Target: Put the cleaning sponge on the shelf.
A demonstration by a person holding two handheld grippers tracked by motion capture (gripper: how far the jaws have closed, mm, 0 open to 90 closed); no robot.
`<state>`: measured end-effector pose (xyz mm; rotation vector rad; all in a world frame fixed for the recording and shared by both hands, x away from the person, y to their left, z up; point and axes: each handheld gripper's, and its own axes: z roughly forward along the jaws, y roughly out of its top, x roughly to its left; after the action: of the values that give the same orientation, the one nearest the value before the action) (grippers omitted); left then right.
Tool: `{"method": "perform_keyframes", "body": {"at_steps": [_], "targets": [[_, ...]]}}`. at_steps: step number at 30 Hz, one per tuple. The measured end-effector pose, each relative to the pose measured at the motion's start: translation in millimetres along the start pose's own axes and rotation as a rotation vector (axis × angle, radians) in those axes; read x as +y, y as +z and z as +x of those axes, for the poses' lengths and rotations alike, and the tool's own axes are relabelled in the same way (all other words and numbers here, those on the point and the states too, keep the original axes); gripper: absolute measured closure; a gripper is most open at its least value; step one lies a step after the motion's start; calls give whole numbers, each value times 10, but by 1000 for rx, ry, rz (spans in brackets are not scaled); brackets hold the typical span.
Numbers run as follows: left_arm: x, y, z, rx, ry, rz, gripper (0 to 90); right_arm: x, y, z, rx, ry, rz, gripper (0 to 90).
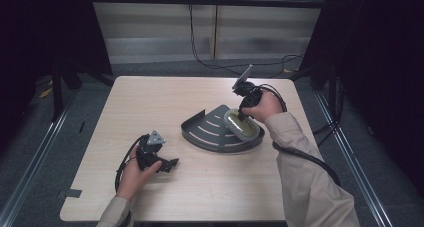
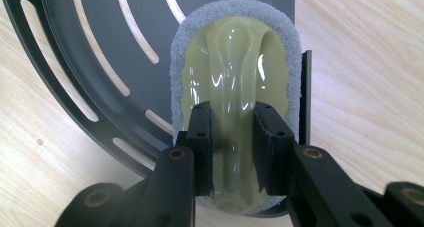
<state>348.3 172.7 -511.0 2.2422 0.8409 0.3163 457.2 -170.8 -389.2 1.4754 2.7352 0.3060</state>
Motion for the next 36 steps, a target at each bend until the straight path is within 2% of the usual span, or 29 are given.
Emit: {"method": "perform_keyframes", "body": {"at_steps": [15, 36], "targets": [[0, 0, 0, 0, 0, 0, 0, -40, 168, -40, -8, 1, 19, 719], [0, 0, -1, 0, -1, -1, 0, -75, 268, -68, -5, -12, 27, 718]]}}
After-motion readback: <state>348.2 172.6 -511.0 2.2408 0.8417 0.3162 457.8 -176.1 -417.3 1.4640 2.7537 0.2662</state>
